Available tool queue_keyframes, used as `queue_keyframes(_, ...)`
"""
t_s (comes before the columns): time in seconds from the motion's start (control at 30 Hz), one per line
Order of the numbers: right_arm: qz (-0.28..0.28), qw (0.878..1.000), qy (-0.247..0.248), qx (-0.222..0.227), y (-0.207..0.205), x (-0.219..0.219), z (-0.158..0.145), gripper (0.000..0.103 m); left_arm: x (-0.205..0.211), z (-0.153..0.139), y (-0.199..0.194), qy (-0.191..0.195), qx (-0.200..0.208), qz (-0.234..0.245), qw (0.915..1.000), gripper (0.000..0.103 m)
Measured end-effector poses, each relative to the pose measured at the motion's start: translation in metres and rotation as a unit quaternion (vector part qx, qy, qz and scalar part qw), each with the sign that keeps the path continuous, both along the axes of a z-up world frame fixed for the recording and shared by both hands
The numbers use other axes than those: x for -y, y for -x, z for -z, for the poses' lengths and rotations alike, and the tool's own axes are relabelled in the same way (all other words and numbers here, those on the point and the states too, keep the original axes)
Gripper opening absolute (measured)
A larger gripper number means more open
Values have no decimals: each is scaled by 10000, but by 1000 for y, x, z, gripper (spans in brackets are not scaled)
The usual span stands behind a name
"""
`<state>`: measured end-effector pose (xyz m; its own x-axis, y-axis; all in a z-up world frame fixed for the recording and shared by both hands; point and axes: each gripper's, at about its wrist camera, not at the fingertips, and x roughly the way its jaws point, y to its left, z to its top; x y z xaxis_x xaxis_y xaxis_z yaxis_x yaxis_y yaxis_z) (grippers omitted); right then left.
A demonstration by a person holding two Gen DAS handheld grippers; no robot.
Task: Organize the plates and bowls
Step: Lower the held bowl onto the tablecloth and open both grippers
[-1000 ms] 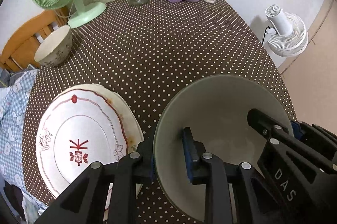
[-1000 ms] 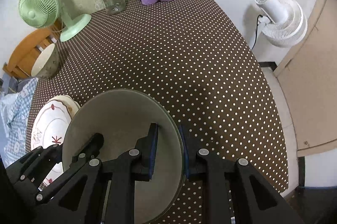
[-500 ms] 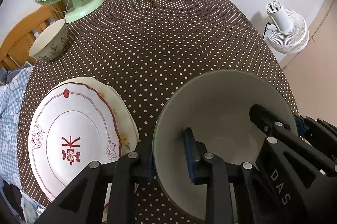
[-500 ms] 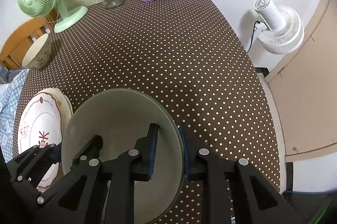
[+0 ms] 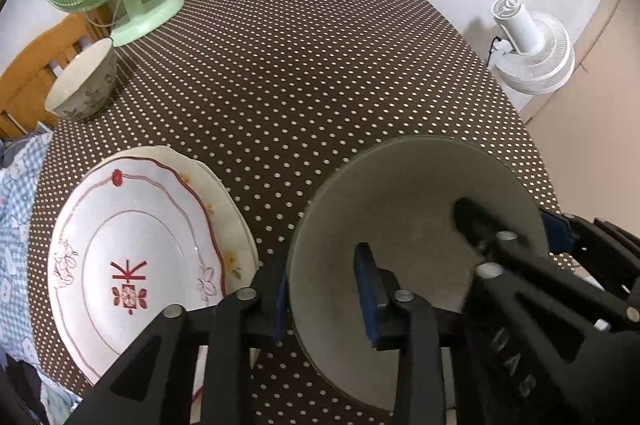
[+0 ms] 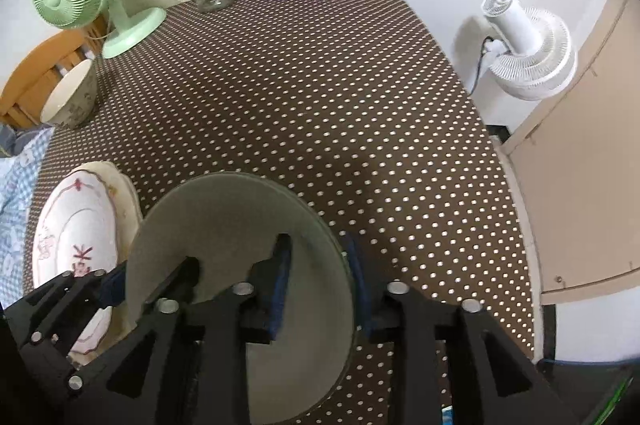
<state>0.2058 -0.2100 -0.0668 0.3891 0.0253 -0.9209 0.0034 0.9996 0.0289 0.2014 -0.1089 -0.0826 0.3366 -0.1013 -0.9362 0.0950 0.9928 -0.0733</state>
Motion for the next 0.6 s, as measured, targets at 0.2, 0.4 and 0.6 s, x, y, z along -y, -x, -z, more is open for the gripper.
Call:
queue_keyframes(0.2,-213,9993,-291,41,4,1,-8,71,1,-12,6,89,123,97,9998,63)
queue_keyframes(0.4,-492,9976,-399,281,2,1,-27,78,0,-32,4,125,408,-75,9991,69)
queue_keyframes(0.6,-739,9946,-479,549,2,4,-54,78,-1,-57,5,0,687,-385,9969,70)
